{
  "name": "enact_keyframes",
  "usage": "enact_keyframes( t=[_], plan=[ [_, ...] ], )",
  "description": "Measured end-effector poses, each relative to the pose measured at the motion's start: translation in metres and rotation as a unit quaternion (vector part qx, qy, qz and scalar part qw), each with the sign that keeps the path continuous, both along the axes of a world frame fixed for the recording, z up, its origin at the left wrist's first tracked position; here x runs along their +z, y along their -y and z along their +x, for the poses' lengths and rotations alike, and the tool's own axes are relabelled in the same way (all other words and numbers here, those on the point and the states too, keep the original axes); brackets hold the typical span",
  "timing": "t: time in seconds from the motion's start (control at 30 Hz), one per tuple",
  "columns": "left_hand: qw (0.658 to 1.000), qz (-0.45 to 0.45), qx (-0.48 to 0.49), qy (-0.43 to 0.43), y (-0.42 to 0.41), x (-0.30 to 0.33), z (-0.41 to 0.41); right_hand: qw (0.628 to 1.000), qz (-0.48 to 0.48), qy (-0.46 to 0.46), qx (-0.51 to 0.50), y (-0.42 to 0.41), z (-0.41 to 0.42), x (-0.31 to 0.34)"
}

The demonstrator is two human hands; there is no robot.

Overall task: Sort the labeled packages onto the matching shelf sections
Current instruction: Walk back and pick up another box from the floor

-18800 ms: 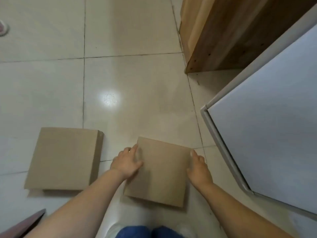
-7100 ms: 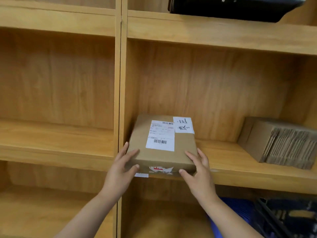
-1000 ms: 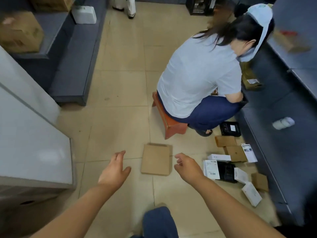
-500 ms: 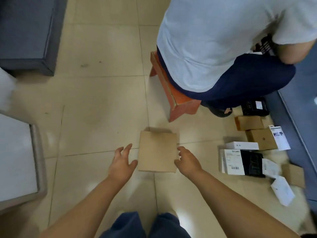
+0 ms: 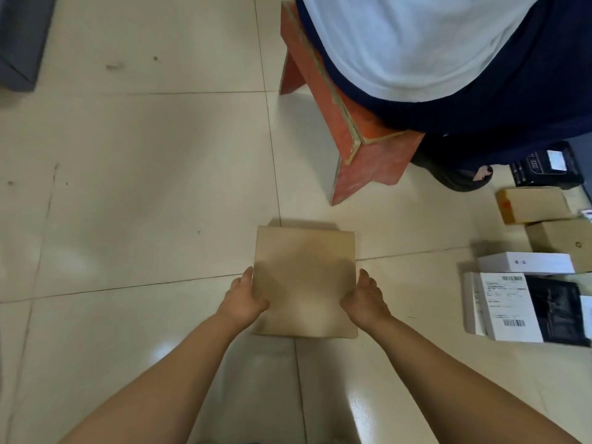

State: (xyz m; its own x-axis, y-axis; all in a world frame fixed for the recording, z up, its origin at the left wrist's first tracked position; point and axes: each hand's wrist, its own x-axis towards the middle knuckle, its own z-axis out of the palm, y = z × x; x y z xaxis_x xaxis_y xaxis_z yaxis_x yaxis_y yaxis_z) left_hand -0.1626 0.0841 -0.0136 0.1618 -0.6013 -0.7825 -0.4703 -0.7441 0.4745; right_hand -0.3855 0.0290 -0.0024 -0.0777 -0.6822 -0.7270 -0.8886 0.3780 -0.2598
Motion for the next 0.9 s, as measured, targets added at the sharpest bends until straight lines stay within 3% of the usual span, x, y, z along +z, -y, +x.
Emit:
enact_keyframes(
  t=[0.17,0.47,0.7,0.9],
  plan=[
    [0.994,0.021,0.075,-0.078,0.007,-0.018,-0.003,0.987,0.013,0.097,-0.130,0.004,0.005,-0.020],
    [0.987,0.008,0.143,-0.074,-0.001,0.040,0.014,0.987,-0.006,0.116,-0.111,0.003,0.026,0.041],
    [0.985,-0.027,0.165,-0.043,-0.011,0.166,0.055,0.981,-0.054,0.156,-0.101,0.005,0.052,0.165],
    [0.973,-0.068,0.218,-0.042,-0.020,0.328,0.090,0.969,-0.044,0.211,-0.124,0.010,0.086,0.317]
  ],
)
